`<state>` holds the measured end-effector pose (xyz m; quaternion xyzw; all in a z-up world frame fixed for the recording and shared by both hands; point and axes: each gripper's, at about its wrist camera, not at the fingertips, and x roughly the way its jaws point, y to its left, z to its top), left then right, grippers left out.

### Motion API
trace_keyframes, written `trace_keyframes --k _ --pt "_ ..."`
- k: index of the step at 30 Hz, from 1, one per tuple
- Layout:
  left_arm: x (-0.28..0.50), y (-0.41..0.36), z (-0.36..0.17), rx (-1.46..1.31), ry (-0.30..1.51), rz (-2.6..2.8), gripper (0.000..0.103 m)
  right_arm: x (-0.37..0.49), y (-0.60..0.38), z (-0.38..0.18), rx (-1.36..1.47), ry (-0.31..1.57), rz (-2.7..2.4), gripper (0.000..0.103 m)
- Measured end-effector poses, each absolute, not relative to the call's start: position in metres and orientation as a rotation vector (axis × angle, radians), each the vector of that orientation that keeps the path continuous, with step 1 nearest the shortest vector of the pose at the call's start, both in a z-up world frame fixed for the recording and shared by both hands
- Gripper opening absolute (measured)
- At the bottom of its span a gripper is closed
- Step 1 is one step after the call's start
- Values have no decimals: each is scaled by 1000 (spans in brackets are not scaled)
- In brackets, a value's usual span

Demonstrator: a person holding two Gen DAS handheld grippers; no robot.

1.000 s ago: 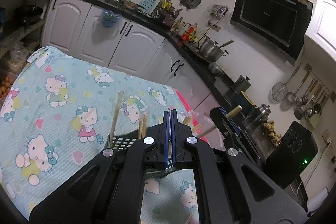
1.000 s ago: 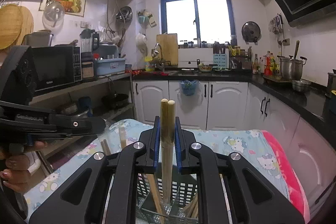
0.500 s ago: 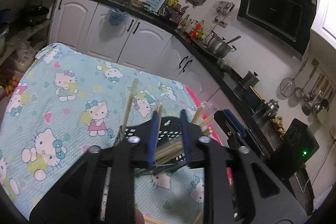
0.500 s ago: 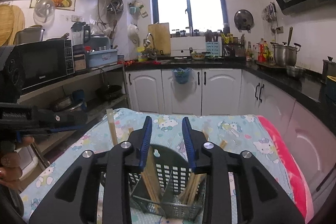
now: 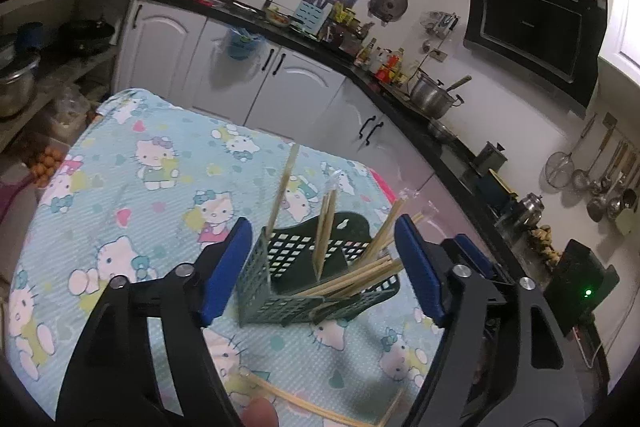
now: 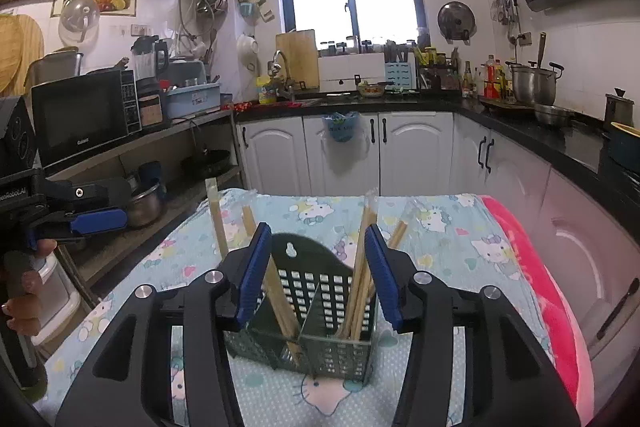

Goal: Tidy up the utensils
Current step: 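Lower the chopstick into the caddy and open the right gripper, then move the open right gripper down to the last chopsticks on the cloth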

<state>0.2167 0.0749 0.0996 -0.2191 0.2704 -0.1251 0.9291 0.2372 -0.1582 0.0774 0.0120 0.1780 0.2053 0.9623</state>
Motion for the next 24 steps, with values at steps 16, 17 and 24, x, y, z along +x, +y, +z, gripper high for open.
trace_keyframes --k 16,17,24 --pt "183 73 83 -422 571 -211 92 202 -171 67 19 419 418 54" --pt "181 73 81 -423 574 -208 92 200 -171 67 17 422 420 54" --pt "173 75 68 -450 613 -188 92 186 -173 64 1 440 429 55"
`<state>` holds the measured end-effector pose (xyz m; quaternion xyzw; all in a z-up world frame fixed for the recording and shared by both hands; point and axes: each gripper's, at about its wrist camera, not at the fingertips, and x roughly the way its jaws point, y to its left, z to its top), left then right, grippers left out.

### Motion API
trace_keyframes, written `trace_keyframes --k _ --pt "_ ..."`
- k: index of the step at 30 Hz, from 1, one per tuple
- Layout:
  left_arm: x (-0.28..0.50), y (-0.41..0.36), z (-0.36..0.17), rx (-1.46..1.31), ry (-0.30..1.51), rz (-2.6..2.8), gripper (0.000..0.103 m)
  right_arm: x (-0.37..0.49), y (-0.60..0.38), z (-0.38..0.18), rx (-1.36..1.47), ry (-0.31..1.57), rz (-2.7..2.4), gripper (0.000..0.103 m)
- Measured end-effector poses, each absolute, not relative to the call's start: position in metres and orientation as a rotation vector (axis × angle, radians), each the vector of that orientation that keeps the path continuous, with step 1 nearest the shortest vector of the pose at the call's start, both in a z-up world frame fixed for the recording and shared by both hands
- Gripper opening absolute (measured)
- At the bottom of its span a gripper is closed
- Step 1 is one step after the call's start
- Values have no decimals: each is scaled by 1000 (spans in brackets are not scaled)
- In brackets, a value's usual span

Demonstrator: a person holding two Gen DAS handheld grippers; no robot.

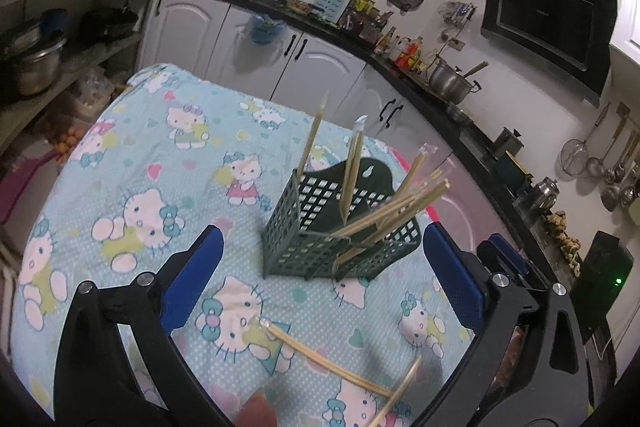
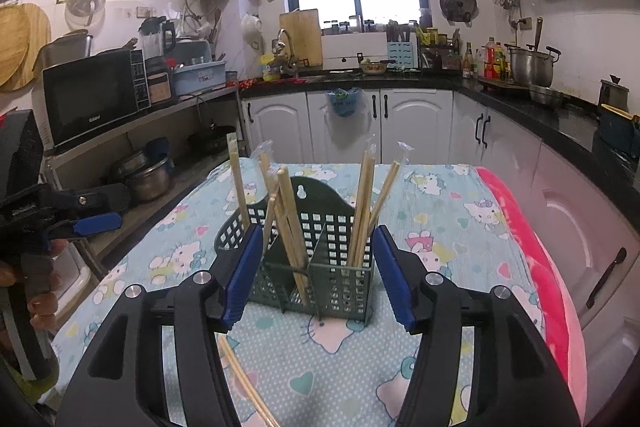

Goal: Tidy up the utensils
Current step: 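Move the open right gripper down to the last chopsticks on the cloth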

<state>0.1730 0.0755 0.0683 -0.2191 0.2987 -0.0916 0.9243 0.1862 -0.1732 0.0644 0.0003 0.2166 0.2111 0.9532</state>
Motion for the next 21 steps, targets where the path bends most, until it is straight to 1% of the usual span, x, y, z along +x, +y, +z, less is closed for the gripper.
trace_keyframes --k 10,21 --pt "165 77 53 -465 658 -168 92 167 -169 59 -56 475 474 56" --pt "161 68 34 -450 714 -170 92 146 -166 39 -124 536 524 56"
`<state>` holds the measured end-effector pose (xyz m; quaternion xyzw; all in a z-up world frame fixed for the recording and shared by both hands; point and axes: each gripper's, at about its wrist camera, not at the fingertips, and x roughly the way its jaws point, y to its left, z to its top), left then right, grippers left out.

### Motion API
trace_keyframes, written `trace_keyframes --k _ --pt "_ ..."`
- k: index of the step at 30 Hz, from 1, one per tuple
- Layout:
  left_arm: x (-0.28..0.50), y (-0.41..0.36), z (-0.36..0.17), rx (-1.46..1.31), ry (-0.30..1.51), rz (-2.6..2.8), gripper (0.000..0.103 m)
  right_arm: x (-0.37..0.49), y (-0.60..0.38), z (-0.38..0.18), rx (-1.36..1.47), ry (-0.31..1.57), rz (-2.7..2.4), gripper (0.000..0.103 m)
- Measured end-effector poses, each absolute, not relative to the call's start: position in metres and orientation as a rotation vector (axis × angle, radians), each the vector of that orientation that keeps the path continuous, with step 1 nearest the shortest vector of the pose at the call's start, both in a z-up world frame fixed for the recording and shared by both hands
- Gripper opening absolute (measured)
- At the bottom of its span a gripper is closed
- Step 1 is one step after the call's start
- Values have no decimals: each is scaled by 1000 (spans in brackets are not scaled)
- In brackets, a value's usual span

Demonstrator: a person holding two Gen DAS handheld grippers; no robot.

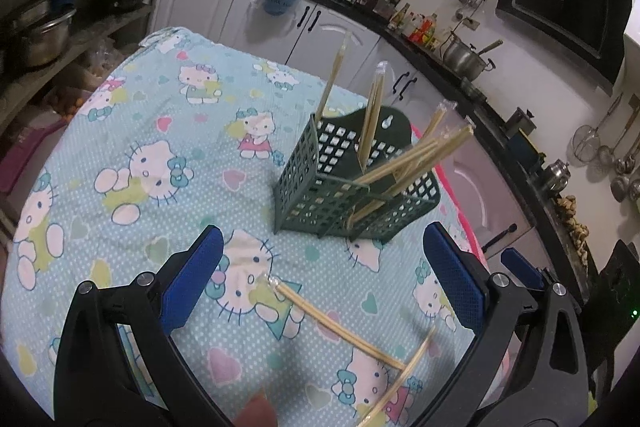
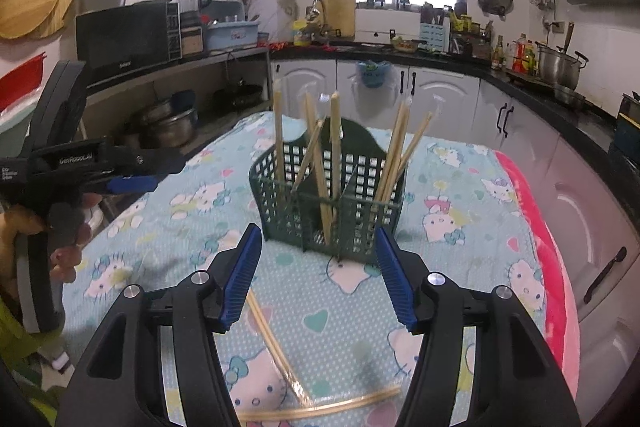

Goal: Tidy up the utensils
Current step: 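Move the open right gripper down to the last chopsticks on the cloth, then close the right gripper on a wrapped chopstick lying on the cloth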

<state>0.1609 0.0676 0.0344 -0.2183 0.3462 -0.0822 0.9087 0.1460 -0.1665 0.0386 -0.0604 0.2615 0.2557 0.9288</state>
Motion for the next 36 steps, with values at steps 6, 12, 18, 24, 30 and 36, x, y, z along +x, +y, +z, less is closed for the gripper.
trace_keyframes --k 6,12,18,24,30,36 --pt "161 60 21 -446 754 -172 92 137 -166 25 -165 574 555 56" --pt "161 55 15 -442 772 -176 92 126 -161 11 -233 602 583 56" --pt "163 49 6 -432 804 -180 92 114 -153 -4 -292 635 629 57" --pt "169 41 -10 -420 862 -190 92 101 -141 -19 -372 672 716 58" --pt "174 36 -27 -414 936 -203 92 89 -132 -36 -452 737 816 58" --pt "178 37 -45 -445 1005 -209 77 77 -126 -54 -563 795 901 58"
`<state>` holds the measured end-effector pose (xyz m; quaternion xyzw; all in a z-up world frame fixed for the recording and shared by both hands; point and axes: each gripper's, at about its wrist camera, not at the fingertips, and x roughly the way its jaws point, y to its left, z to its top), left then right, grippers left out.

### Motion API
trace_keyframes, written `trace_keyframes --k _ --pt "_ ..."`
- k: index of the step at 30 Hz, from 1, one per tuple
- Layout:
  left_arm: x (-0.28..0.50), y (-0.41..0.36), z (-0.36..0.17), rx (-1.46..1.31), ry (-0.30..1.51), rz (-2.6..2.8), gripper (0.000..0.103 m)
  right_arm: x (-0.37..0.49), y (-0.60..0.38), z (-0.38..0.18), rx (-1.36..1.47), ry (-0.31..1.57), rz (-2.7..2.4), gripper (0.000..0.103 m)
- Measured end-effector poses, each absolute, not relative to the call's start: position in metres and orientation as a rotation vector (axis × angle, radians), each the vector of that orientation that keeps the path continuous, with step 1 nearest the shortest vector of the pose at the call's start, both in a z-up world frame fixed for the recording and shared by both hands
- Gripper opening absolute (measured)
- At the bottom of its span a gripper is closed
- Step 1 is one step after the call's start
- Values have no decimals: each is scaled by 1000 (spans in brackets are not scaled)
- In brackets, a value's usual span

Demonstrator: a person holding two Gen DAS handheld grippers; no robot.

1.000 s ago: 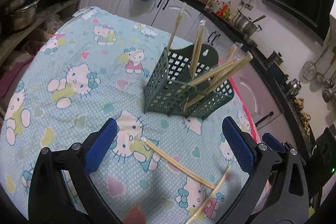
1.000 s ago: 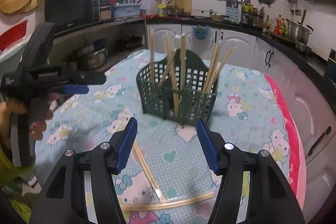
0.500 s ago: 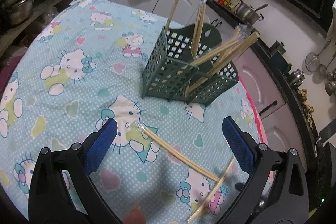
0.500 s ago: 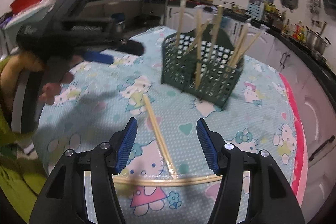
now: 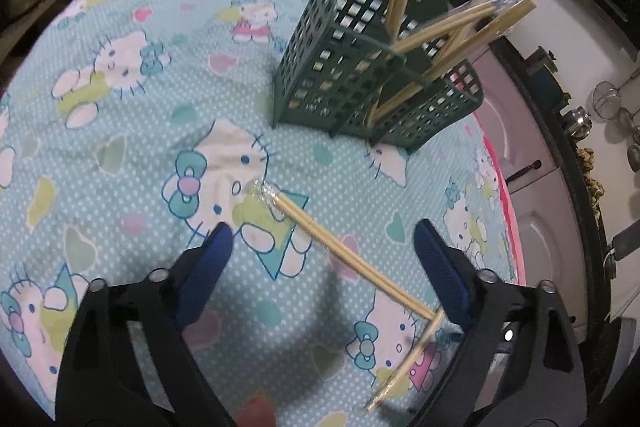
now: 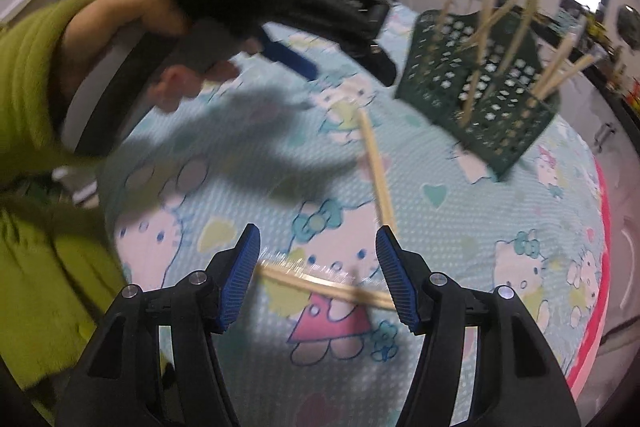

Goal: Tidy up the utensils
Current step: 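Close the right gripper on a wrapped chopstick lying on the cloth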

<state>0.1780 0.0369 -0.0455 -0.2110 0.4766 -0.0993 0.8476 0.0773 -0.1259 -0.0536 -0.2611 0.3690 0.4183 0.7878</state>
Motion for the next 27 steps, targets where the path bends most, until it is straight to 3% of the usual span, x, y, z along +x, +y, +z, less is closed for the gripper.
trace_keyframes --k 2,5,15,23,27 --pt "180 37 -51 -460 1026 -218 64 75 -125 -59 -596 810 921 58" --pt "183 37 -60 -481 1061 -228 56 73 -122 -66 -655 823 941 58" --pt "197 37 -81 -545 1131 -218 55 70 -93 -89 -911 804 991 55" --pt "218 49 -87 -613 1143 -191 55 81 -70 -93 -935 838 1095 24" --pt "226 54 -88 -632 1141 -186 54 87 -68 -91 -911 848 1112 19"
